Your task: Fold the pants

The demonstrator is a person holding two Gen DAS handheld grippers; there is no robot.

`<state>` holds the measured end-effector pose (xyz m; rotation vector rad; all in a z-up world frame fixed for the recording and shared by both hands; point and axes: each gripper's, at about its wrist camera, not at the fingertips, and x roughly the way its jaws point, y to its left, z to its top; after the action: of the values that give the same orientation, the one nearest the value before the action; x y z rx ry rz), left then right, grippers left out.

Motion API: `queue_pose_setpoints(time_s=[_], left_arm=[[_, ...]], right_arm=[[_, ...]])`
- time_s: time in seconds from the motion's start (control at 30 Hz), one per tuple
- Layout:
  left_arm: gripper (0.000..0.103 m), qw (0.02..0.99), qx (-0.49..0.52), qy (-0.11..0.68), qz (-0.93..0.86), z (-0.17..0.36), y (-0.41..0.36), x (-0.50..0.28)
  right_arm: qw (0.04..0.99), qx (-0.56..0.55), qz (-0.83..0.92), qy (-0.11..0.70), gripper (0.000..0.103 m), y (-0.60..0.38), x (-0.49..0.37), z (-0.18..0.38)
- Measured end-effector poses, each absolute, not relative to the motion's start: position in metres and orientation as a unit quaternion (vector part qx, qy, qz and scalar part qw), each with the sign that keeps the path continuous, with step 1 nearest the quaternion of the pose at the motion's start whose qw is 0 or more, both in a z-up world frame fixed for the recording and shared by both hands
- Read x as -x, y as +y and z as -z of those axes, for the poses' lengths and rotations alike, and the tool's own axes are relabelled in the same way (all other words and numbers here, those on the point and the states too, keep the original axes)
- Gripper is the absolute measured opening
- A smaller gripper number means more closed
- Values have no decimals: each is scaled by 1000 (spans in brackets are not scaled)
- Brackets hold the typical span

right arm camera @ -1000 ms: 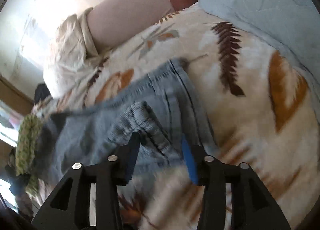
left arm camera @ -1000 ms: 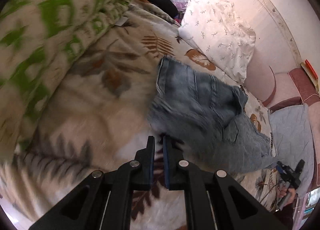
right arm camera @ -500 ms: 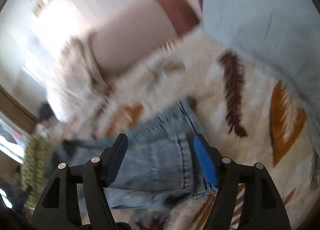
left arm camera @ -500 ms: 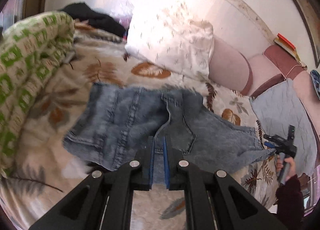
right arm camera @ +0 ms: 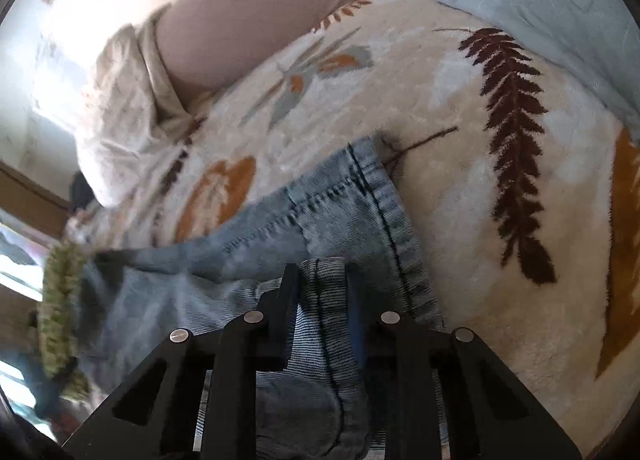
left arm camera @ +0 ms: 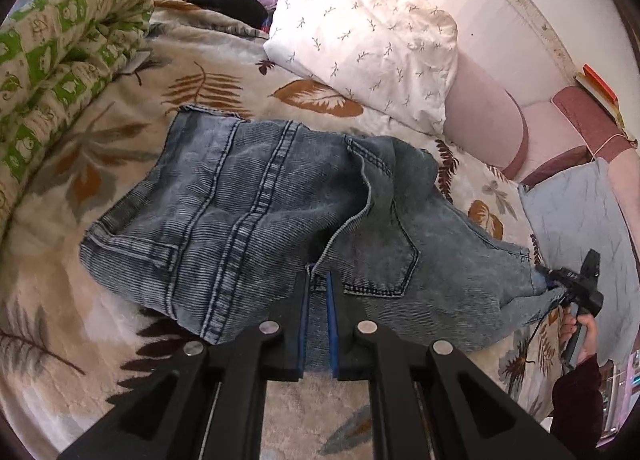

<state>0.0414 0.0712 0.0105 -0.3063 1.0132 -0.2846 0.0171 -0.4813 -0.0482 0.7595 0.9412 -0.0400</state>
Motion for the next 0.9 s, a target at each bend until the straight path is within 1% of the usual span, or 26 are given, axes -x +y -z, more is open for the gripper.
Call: queue_pose_setpoints(time_s=[0.1,0.23,0.33,0.43,0.47,0.5,0.63,0.73,0.8,0.9], left_arm=[[10,856,142,478,134,-13,66,-43],[10,858,136,475,142,-18,52,-44],[10,859,132,471,149,-18,37,-43],[10,859,128,472,150,-15,25,-43],[10,858,130,473,150,-13,23,-43],[10,857,132,475,151,-10,21,-42],[10,851,142,482,153,-6,20,-36],[10,850,137,481,163,-9,10,-29],[10,854,127,476,166,-10,4,-24],[10,857,120,475,159,-7,4,-23]], right_arm=[[840,-366,15,400,20,-487,-18,30],[870,-339,42,356,20,-486,-29,8],[881,-325,64,339,21,-491,-38,9],[874,-295,104,371,23,-498,-47,29],[868,-294,117,382,27,-500,-46,33],[861,-302,119,392,34,-504,-41,35],[883,-289,95,357,34,-496,-9,4],[894,-268,41,356,34,-471,6,-13],[886,-253,24,387,34,-450,9,-9],[857,-260,26,445,34,-434,14,16]])
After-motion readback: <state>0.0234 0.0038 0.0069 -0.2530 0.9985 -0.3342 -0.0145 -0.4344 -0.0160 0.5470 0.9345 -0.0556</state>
